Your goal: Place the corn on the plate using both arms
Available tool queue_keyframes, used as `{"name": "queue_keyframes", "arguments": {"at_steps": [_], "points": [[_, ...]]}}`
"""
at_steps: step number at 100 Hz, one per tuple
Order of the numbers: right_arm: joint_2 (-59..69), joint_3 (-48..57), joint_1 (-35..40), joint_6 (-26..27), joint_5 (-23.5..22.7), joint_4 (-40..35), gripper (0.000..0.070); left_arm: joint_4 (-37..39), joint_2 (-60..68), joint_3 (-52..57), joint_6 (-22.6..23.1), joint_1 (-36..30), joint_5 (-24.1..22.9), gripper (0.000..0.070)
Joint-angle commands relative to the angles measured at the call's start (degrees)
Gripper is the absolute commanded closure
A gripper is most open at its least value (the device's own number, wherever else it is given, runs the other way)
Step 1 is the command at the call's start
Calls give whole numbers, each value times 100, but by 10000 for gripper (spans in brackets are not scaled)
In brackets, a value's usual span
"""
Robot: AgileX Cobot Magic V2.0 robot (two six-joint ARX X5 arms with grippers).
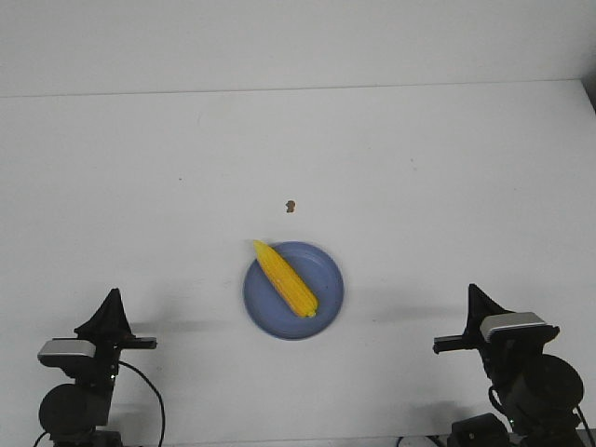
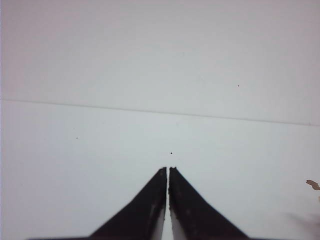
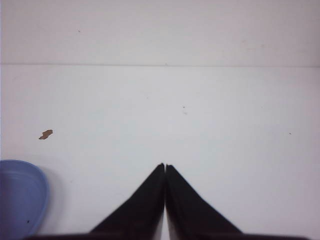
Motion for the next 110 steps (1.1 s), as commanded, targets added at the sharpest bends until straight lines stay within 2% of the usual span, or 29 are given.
{"name": "queue_keyframes", "arguments": {"at_steps": [1,18,52,79,110], "points": [[20,31,-48,-66,28,107,690,68,-9,-114,4,4,2,693],[7,-55,-201,-129,28,256,690,68,-9,-114,4,4,2,693],[-651,-973,-481,-409,2,1740,690,68,-9,-114,4,4,2,693],[-1368,-1836,-774,-407,-17,2253,690,68,-9,-114,4,4,4,693],[-1364,-2487,-863,-404,-42,3010,690,70,-9,-114,4,4,4,693]]}}
